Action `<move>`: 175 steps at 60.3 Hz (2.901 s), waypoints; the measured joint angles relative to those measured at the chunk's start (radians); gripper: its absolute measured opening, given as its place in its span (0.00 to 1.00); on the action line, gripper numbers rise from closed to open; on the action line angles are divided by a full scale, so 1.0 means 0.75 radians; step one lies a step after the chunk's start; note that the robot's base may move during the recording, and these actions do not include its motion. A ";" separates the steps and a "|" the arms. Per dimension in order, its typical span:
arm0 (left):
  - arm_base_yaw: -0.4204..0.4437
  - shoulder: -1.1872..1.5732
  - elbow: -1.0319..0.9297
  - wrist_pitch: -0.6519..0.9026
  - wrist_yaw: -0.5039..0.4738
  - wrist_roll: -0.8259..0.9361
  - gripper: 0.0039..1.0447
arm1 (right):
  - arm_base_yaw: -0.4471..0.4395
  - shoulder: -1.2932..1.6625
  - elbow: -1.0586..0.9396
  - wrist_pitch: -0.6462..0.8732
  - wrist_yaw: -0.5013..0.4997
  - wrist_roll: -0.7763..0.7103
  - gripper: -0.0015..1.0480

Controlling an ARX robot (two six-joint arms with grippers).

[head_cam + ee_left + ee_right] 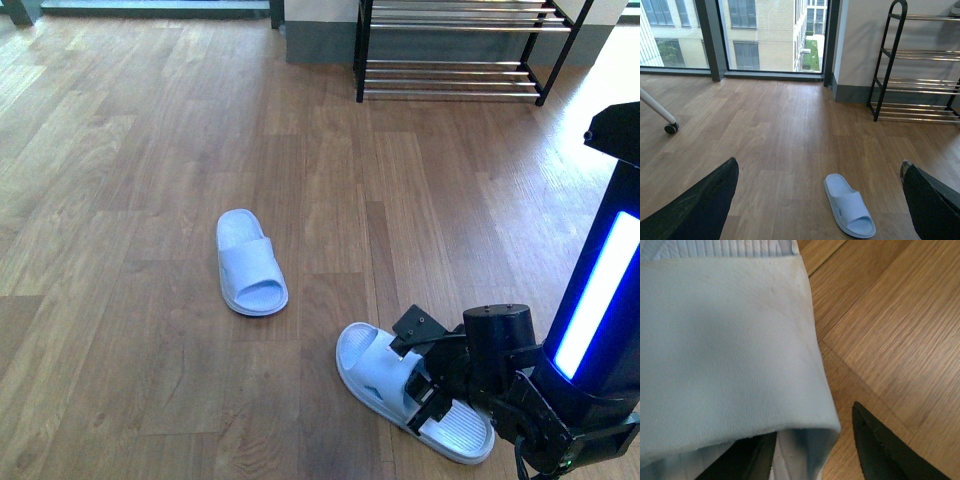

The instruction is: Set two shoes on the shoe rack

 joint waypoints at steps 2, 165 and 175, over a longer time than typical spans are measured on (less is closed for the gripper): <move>0.000 0.000 0.000 0.000 0.000 0.000 0.91 | -0.006 -0.003 -0.002 -0.008 0.005 0.031 0.32; 0.000 0.000 0.000 0.000 0.000 0.000 0.91 | -0.500 -0.958 -0.765 0.231 0.046 0.179 0.91; 0.000 0.000 0.000 0.000 0.000 0.000 0.91 | -0.557 -1.359 -0.932 0.183 0.038 0.162 0.91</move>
